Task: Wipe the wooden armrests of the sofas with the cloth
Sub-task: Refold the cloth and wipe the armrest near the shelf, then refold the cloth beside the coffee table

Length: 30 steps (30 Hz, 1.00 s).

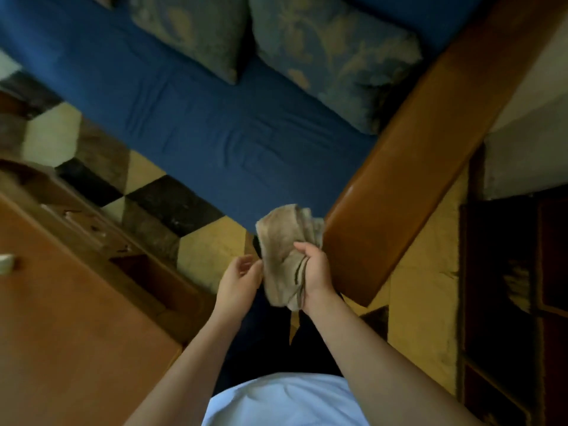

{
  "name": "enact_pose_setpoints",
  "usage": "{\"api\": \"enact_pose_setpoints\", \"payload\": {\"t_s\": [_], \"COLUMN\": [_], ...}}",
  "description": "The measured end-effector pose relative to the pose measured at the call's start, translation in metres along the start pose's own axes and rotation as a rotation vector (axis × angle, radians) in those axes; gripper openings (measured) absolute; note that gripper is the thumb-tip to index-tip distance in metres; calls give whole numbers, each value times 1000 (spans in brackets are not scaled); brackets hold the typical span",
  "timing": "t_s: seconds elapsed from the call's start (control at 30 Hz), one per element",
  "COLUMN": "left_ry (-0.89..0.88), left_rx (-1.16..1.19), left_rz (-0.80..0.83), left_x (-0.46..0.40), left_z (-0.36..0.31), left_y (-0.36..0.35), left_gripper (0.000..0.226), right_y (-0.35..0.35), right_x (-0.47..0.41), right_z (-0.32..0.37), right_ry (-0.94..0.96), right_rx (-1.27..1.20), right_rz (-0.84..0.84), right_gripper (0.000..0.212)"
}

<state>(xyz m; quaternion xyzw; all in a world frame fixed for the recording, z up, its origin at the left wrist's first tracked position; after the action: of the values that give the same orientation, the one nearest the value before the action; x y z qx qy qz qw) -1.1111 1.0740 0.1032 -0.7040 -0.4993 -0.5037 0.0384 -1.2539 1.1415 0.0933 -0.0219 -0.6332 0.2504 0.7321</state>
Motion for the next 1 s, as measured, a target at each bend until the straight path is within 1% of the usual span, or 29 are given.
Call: {"api": "enact_pose_setpoints", "payload": {"t_s": [0.03,0.07,0.1,0.13,0.2,0.23,0.27,0.3,0.37,0.47,0.53,0.6,0.67,0.73,0.8,0.87,0.93,1.0], "left_ry": [49,98,150,195,232,196,118,18,-155,-275,-267,-245,-237,-219,-239,-300,-353,-299], "left_rx": [118,246,422,626,1048,1180,1243,1254,1217,1269,1353,1393,1397,1408,1437,1458,1491,1482], "left_rz": [-38,-63,-63,-27,148,247,334,401,465,493,492,472,419,341,270,252,252,228], "left_x": [3,7,12,16,24,31,38,42,46,33,19,1,-17,-33,-44,-59,-78,-103], "left_z": [-5,-7,-8,-9,-18,-26,-33,-40,-56,-56,-53,-42,-29,-11,1,14,23,32], "left_y": [19,37,58,77,110,128,150,173,209,265,298,340,384,430,471,513,544,560], "left_gripper": [40,52,63,71,83,86,85,80,67,61,61,54,47,45,42,39,37,40], "right_y": [-25,-48,-76,-102,-155,-179,-202,-229,-271,-340,-381,-429,-476,-519,-554,-590,-617,-642], "right_x": [10,20,31,42,68,80,92,104,120,132,130,124,117,105,95,80,67,54], "right_z": [2,7,10,13,16,18,18,17,13,-16,-38,-66,-95,-117,-129,-148,-162,-176], "right_ry": [-51,-60,-49,-34,-10,5,16,25,61,60,56,47,53,63,100,127,120,76], "right_rx": [-30,-75,-103,-121,-100,-74,-48,-21,19,116,170,243,354,468,544,642,700,749], "right_rz": [57,114,181,236,327,353,387,420,466,507,496,488,493,486,471,454,448,434], "right_gripper": [38,39,40,42,39,37,35,33,30,29,36,42,40,36,29,32,28,27]}}
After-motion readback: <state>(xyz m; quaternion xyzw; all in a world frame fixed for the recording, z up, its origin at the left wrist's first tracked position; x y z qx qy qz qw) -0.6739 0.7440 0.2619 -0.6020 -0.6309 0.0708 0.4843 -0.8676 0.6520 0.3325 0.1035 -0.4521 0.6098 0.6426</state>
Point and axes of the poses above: each hand's wrist, its own x-axis away from the middle knuckle, its own y-axis out of the back of the hand, z = x × y, the point moved 6 cm from there along -x, towards the middle knuckle, and after that the axes turned 1 degree about -z, right-handed, at the moved point
